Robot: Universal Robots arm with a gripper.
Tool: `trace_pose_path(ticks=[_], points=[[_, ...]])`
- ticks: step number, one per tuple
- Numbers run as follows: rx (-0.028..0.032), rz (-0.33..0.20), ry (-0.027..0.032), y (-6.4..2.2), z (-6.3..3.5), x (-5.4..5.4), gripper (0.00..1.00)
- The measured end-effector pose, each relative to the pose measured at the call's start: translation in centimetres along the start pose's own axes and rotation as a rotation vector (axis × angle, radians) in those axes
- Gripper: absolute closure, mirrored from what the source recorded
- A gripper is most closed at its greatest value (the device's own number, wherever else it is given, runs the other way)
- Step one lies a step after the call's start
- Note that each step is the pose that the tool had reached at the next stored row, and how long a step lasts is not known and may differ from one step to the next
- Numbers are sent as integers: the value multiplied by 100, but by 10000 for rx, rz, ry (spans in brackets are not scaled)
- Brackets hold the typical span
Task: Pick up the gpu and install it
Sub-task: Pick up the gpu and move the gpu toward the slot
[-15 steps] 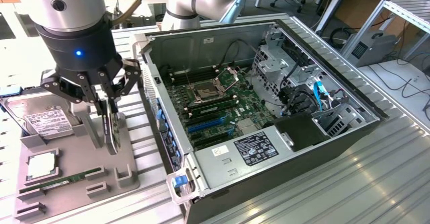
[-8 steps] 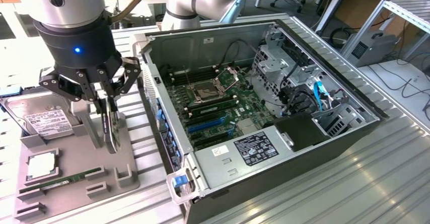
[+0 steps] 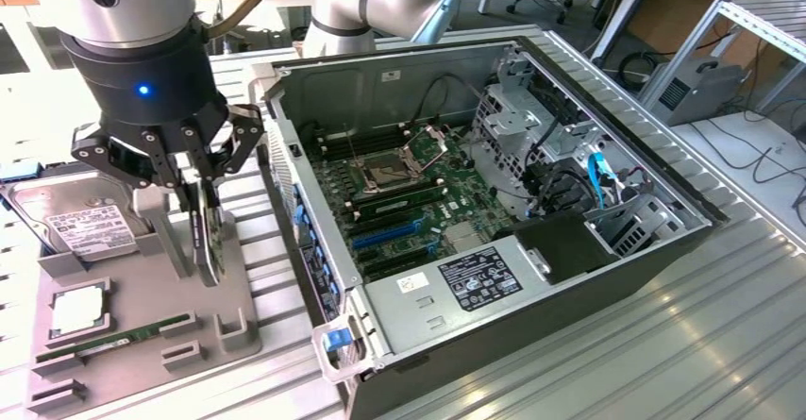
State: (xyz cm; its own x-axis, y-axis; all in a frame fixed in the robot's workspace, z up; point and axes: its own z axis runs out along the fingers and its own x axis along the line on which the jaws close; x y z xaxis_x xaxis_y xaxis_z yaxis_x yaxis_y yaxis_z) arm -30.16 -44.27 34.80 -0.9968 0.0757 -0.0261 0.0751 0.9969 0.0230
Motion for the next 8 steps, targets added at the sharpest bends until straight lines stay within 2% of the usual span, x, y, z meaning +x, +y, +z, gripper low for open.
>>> trace_pose_path(ticks=[8], points=[[0, 0, 0, 1, -25, -1, 73]])
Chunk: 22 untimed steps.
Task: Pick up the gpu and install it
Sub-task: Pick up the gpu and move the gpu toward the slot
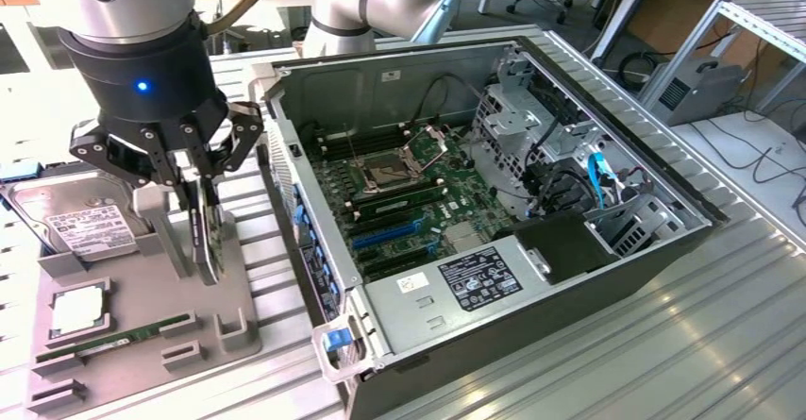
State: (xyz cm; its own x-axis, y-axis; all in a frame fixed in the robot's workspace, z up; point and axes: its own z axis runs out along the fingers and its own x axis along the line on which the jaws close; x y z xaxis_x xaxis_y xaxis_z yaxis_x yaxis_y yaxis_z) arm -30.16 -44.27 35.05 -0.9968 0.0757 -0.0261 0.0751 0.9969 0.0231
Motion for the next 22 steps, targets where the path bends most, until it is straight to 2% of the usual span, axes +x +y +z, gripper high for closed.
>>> trace_pose_path(ticks=[22], points=[[0, 0, 0, 2, -69, -2, 73]])
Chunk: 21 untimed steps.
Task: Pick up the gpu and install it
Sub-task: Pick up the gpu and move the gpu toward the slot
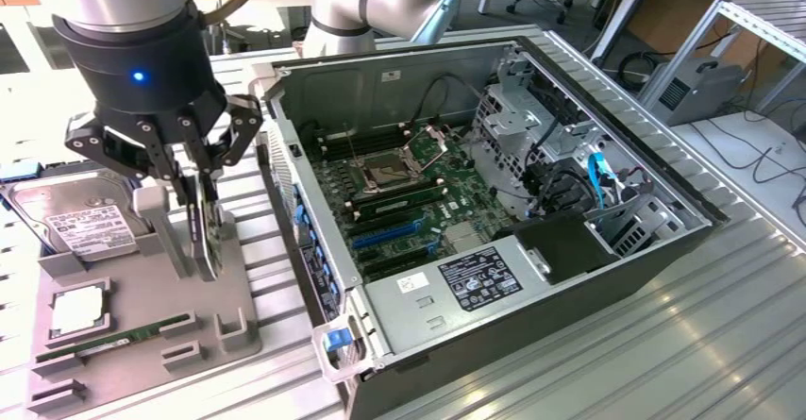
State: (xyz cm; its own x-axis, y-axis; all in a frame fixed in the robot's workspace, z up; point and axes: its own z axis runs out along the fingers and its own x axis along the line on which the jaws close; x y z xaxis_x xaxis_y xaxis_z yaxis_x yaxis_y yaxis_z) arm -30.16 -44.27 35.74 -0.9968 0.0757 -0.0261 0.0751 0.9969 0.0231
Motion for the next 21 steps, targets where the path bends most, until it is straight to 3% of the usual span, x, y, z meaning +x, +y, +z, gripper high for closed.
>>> trace_pose_path(ticks=[21], points=[[0, 0, 0, 1, -63, -2, 73]])
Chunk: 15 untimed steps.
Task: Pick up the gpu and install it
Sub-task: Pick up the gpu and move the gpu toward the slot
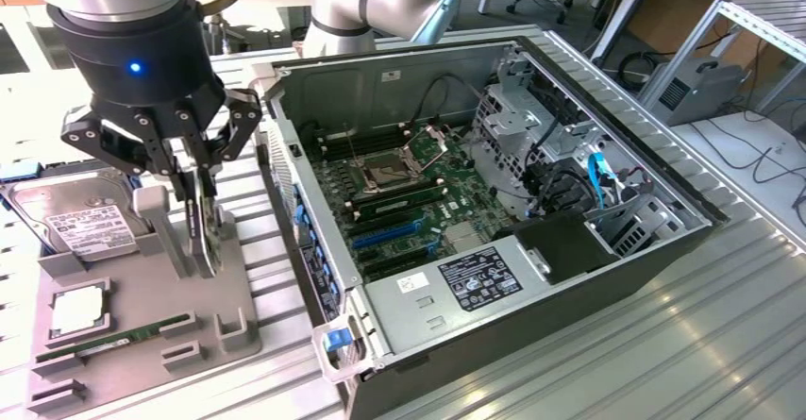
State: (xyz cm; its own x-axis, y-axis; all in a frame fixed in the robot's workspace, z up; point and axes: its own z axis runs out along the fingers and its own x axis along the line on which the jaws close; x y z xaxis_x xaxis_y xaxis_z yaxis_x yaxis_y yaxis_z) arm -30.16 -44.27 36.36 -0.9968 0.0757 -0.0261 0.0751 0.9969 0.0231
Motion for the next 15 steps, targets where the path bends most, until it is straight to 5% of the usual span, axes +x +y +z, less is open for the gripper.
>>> trace_pose_path(ticks=[15], points=[[0, 0, 0, 1, -41, -1, 73]])
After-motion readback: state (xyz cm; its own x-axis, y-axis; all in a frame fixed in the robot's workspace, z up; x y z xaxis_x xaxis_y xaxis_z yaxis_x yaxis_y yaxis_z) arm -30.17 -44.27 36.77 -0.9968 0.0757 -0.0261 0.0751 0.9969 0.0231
